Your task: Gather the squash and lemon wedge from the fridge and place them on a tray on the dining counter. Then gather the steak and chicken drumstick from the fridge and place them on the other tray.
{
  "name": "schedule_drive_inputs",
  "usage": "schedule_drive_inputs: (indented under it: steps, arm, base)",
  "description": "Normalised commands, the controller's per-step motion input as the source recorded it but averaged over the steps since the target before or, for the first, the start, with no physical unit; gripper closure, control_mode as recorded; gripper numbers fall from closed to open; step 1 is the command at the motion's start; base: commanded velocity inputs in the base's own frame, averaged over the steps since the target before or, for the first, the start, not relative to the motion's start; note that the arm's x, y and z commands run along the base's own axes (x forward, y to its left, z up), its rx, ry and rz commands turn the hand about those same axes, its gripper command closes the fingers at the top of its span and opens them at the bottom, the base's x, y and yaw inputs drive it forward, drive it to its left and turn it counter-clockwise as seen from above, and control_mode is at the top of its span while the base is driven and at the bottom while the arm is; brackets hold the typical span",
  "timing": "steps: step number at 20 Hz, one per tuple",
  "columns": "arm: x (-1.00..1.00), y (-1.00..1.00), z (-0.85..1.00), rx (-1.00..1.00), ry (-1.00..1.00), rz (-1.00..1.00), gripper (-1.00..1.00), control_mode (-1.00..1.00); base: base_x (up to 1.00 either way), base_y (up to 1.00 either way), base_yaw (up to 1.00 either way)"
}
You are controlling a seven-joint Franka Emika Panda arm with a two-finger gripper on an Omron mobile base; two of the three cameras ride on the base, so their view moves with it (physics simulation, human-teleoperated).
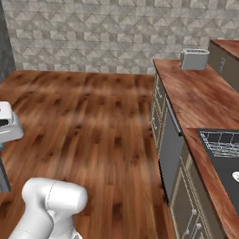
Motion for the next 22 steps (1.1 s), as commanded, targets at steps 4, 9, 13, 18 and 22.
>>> schedule_drive_inputs:
  steps: [4,9,13,18,22]
  arm:
    - [0.00,0.00,0.00,0.00,0.00,0.00,1.00,1.00]
    - [0.00,0.00,0.00,0.00,0.00,0.00,1.00,1.00]
    - [0.00,0.00,0.00,0.00,0.00,0.00,1.00,1.00]
    - [0.00,0.00,0.00,0.00,0.00,0.00,1.00,1.00]
    - [0.00,0.00,0.00,0.00,0.00,0.00,1.00,1.00]
  base:
    - [0.98,-0.62,0.01]
    - [1.00,-0.37,0.03]
    - [1.00,0.00,0.00]
    - [0.98,0.10,0.00]
    - [1.00,0.33,-0.03]
